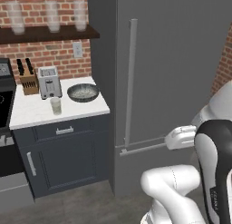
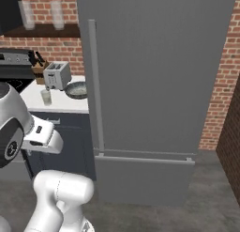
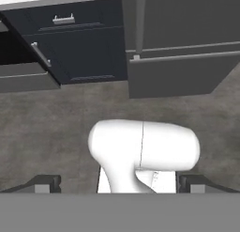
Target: Grab a lemon wedge from the fridge and one ice cube from the ice bowl, and put them in the glass of lemonade.
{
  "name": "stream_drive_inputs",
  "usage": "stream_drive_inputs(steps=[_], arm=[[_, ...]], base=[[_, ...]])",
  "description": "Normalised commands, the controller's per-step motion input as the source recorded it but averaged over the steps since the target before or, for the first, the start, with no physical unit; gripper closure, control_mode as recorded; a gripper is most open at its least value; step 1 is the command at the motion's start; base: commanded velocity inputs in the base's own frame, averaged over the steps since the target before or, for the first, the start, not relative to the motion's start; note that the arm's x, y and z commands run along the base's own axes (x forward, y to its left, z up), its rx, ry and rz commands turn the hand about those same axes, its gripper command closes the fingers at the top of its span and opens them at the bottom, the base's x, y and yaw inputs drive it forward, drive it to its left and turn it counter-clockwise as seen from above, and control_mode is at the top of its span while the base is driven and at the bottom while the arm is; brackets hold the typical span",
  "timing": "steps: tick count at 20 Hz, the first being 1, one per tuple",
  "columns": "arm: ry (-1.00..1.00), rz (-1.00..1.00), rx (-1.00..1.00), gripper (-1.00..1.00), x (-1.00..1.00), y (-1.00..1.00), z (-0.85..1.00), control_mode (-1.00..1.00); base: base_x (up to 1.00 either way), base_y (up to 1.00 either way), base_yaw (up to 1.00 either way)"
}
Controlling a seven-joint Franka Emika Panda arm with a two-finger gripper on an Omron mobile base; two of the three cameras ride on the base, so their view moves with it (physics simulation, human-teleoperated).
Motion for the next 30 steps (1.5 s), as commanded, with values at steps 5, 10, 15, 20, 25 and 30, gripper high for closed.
stream_drive_inputs(steps=[5,10,15,20,25,30], arm=[[-0.08,0.0,0.0,-1.0,0.61,0.0,0.0,-1.0],[-0.11,0.0,-0.02,-1.0,0.99,0.0,0.0,-1.0],[-0.08,0.0,0.0,-1.0,1.0,0.0,0.0,-1.0],[-0.12,0.0,0.0,-1.0,1.0,0.0,0.0,-1.0],[-0.25,0.0,-0.01,-1.0,0.95,0.0,0.0,-1.0],[-0.22,0.0,-0.03,-1.0,0.75,0.0,0.0,-1.0]], base=[[0.0,0.0,0.0],[0.0,0.0,0.0],[0.0,0.0,0.0],[0.0,0.0,0.0],[0.0,0.0,0.0],[0.0,0.0,0.0]])
